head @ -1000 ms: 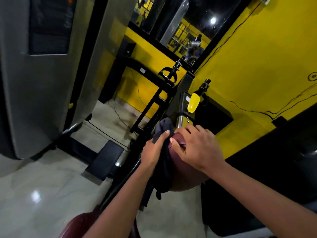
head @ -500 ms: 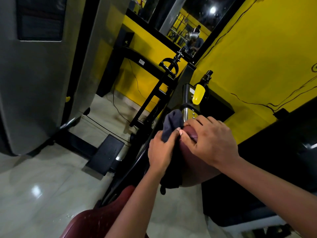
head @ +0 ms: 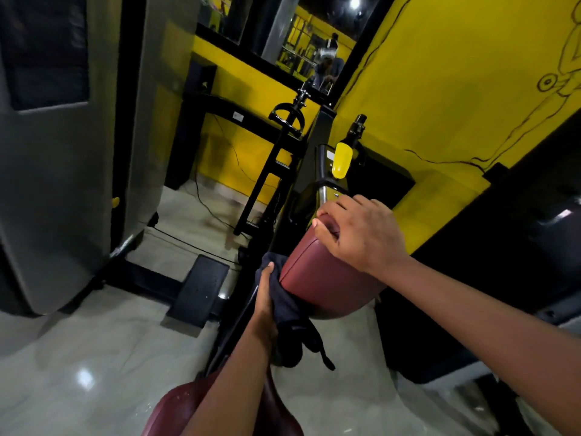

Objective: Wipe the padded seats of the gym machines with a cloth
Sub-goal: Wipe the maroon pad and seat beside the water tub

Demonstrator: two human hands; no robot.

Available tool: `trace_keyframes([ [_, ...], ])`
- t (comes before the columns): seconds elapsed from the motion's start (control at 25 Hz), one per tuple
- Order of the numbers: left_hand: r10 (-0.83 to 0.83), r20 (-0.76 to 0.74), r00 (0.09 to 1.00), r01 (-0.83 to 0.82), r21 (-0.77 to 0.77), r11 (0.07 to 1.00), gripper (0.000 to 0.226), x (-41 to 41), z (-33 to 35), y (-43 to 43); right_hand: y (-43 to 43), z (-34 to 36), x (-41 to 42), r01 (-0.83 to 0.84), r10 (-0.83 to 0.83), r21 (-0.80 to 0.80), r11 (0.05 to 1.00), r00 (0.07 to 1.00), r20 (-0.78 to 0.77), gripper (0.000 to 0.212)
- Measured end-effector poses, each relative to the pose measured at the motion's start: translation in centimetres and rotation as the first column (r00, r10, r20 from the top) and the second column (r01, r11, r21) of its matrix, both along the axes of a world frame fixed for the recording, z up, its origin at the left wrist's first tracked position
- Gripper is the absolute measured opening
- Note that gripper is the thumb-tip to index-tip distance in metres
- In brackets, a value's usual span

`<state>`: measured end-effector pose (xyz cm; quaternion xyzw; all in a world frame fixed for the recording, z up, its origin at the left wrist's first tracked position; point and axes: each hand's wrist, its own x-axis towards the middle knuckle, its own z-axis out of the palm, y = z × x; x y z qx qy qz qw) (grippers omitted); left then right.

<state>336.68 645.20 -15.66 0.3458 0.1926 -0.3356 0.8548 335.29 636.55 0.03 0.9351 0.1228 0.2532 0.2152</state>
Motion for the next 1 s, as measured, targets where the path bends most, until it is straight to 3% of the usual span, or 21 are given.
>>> trace_keyframes([
  [0.16,0.001,0.112,0.994,-0.032,0.279,0.96,0.089,-0.1,-0.4,4.7,0.9,0.9,-0.6,0.022,-0.018,0.08,0.997,0.998,-0.054,0.051],
  [0.28,-0.081,0.223,0.972,0.002,0.334,0.942,0.066,-2.4,4.2,9.7,3.0,-0.3,-3.8,-0.118,0.069,0.422,0.899,0.989,0.13,0.037],
  [0.36,-0.172,0.272,0.947,0.056,0.388,0.92,0.043,-4.3,7.4,11.8,5.7,-2.9,-6.9,-0.209,0.042,0.696,0.687,0.968,0.249,0.03],
  [0.44,-0.265,0.315,0.911,0.133,0.385,0.913,0.035,-5.8,9.2,12.6,9.1,-5.8,-9.1,-0.192,-0.057,0.897,0.399,0.971,0.233,0.038],
  [0.56,-0.325,0.389,0.862,0.239,0.254,0.937,0.061,-6.5,9.8,12.4,13.4,-8.7,-10.0,-0.056,-0.176,0.995,0.088,0.982,0.071,0.064],
  [0.68,-0.478,0.438,0.761,0.426,0.218,0.878,0.088,-4.3,8.7,12.0,14.8,-10.0,-8.8,-0.137,-0.311,0.986,-0.097,0.945,0.101,0.062],
  [0.76,-0.636,0.459,0.62,0.566,0.3,0.768,0.08,-2.5,8.3,11.8,15.0,-10.7,-7.5,-0.289,-0.505,0.95,-0.119,0.842,0.193,0.054],
  [0.84,-0.739,0.499,0.453,0.559,0.486,0.671,0.067,-0.6,7.9,11.7,15.8,-11.3,-6.6,-0.455,-0.726,0.88,-0.137,0.65,0.224,0.046],
  [0.88,-0.733,0.533,0.424,0.463,0.568,0.681,0.069,0.2,8.0,11.5,16.2,-11.4,-6.3,-0.518,-0.811,0.849,-0.105,0.538,0.229,0.045],
  [0.96,-0.669,0.649,0.361,0.325,0.585,0.743,0.08,2.7,8.4,10.2,16.3,-11.2,-5.0,-0.545,-0.9,0.836,0.062,0.33,0.283,0.044],
  [1.0,-0.65,0.685,0.328,0.338,0.558,0.758,0.08,3.5,9.0,9.4,15.8,-10.9,-4.0,-0.517,-0.903,0.846,0.132,0.289,0.318,0.044],
])
